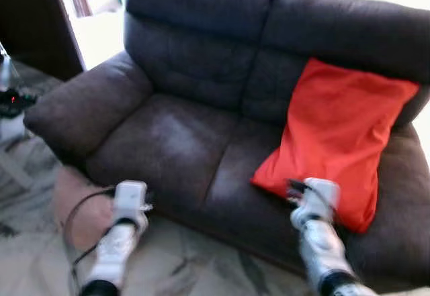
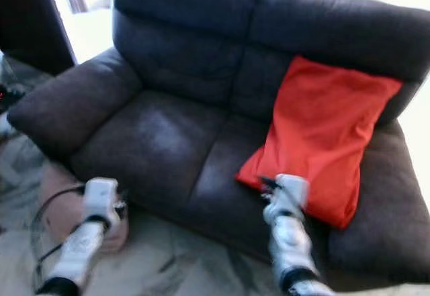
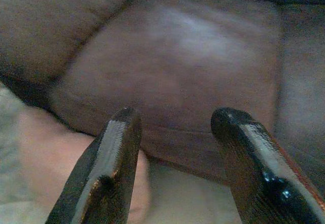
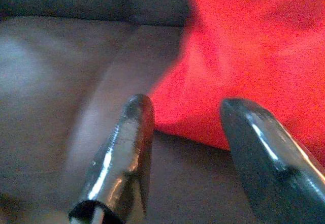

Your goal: Move the pillow to the sofa from floor

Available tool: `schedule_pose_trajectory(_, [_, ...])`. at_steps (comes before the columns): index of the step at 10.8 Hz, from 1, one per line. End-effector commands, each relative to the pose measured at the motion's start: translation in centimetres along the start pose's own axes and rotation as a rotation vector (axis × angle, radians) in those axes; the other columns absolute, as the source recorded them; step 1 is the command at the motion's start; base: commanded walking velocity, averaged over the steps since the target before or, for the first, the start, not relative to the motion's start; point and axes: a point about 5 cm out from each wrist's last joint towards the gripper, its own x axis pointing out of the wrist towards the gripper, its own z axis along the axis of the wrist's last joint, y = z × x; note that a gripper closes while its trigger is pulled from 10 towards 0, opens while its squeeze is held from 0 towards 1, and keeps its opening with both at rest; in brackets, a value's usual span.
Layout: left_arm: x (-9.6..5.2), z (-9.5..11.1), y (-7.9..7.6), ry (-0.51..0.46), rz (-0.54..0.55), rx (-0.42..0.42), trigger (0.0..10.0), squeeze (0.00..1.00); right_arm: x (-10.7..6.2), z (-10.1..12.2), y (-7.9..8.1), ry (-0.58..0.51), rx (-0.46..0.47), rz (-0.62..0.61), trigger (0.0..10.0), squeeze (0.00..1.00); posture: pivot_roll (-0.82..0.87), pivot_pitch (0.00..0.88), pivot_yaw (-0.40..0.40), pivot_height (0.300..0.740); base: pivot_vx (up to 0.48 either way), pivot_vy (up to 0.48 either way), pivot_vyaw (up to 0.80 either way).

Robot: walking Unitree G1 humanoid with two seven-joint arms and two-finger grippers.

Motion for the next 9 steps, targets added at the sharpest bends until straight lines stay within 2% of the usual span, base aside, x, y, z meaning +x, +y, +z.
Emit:
schedule_pose_trajectory(1, [-0.2, -0.9, -0.9, 0.048, -0.014, -0.034, 10.0, 0.00, -0.5, -1.5, -1.3, 0.084, -0.019, -0.027, 10.0, 0.00, 0.11, 0.030, -0.062, 0.740, 0.000, 0.360, 0.00])
schedule_pose_trajectory(2, [-0.3, -1.4, -1.1, 0.072, -0.023, -0.032, 10.0, 0.00, -0.7, -2.2, -1.3, 0.119, -0.017, -0.024, 10.0, 0.00, 0.11, 0.030, -0.062, 0.740, 0.000, 0.360, 0.00])
schedule_pose_trajectory(4, [-0.6, -3.1, -1.8, 0.182, -0.041, -0.043, 10.0, 0.00, -2.0, -4.9, -1.3, 0.262, -0.057, -0.002, 10.0, 0.00, 0.11, 0.035, -0.070, 0.740, 0.000, 0.364, 0.00])
schedule_pose_trajectory(6, [-1.9, -5.4, -2.0, 0.314, -0.063, -0.009, 10.0, 0.00, -3.1, -6.7, -1.5, 0.334, -0.078, 0.018, 10.0, 0.00, 0.10, 0.036, -0.070, 0.740, 0.000, 0.362, 0.00])
schedule_pose_trajectory(7, [-2.5, -6.3, -1.9, 0.360, -0.062, -0.005, 10.0, 0.00, -3.8, -7.7, -2.2, 0.380, -0.090, -0.010, 10.0, 0.00, 0.10, 0.036, -0.070, 0.740, 0.000, 0.360, 0.00])
schedule_pose_trajectory(9, [-4.0, -8.2, -1.5, 0.452, -0.032, -0.009, 10.0, 0.00, -6.5, -10.3, -4.9, 0.477, -0.115, -0.073, 10.0, 0.00, 0.10, 0.025, -0.077, 0.740, 0.000, 0.360, 0.00])
